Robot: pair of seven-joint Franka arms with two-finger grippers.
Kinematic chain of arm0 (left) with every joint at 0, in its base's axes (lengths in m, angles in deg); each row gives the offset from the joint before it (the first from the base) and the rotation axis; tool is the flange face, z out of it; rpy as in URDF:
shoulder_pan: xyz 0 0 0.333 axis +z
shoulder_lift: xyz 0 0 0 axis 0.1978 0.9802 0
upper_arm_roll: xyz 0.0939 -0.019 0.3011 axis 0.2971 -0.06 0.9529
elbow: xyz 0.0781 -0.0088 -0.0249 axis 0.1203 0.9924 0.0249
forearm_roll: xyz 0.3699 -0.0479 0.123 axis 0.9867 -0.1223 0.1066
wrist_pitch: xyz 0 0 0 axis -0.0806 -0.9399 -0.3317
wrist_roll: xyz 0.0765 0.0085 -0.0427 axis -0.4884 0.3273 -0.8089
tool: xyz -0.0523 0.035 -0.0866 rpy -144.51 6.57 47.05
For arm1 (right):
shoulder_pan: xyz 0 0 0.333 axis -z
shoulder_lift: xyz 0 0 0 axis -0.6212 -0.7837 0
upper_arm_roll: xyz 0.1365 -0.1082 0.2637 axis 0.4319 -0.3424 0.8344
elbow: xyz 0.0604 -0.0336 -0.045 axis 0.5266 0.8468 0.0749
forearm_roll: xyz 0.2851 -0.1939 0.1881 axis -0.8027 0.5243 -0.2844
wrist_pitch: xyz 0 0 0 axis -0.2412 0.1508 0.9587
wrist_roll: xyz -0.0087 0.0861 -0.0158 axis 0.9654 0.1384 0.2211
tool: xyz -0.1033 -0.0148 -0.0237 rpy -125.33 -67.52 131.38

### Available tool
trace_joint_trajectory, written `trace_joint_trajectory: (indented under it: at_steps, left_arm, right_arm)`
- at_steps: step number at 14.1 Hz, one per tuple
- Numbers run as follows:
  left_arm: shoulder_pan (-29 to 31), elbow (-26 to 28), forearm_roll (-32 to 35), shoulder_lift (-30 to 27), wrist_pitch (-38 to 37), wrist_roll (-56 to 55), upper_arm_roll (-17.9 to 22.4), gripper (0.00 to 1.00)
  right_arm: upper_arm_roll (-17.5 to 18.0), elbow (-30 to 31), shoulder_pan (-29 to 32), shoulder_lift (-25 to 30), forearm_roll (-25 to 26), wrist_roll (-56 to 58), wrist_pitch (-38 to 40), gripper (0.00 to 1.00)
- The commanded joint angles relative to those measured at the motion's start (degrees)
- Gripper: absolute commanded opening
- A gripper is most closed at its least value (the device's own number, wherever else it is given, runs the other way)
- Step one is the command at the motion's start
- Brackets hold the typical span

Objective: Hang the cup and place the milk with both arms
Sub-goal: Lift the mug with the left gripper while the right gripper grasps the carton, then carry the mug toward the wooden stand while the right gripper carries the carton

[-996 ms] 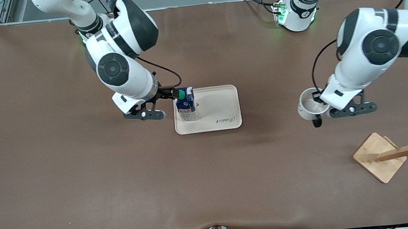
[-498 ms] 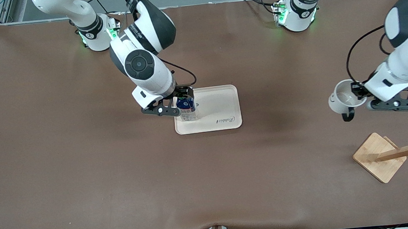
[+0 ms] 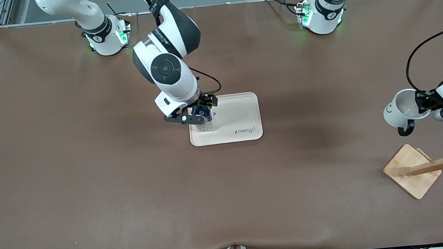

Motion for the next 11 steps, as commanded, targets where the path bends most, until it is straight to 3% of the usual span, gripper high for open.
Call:
trace_joint_trajectory:
  at_steps: [1,5,7,8,11]
  left_arm:
    - [1.05,-4.34,0.21,2.52,-1.51,3.38,-0.33,0.0]
    - [1.31,-4.52,0.47,3.04,-1.51,7.34,0.54,0.0]
    - [1.31,-4.96,0.3,3.57,-1.51,8.57,1.42,0.0]
    - [1.31,-6.18,0.3,4.18,-1.51,9.79,2.21,0.0]
    - [1.31,-6.98,0.21,4.63,-1.51,11.47,2.39,0.0]
  right_arm:
    - [-0.56,2.21,-1.11,-0.16,-1.04,-0.78,-3.31,1.0]
    - [-0.65,4.58,-2.69,-0.24,-0.77,-0.78,-8.94,0.99]
    - [-0.65,4.85,-2.7,-0.16,-0.6,-0.77,-8.08,0.3]
    - [-0.65,4.77,-2.78,-0.16,-0.6,-0.69,-6.94,0.0]
    - [-0.74,4.68,-2.52,0.19,-0.43,-0.69,-4.31,0.0]
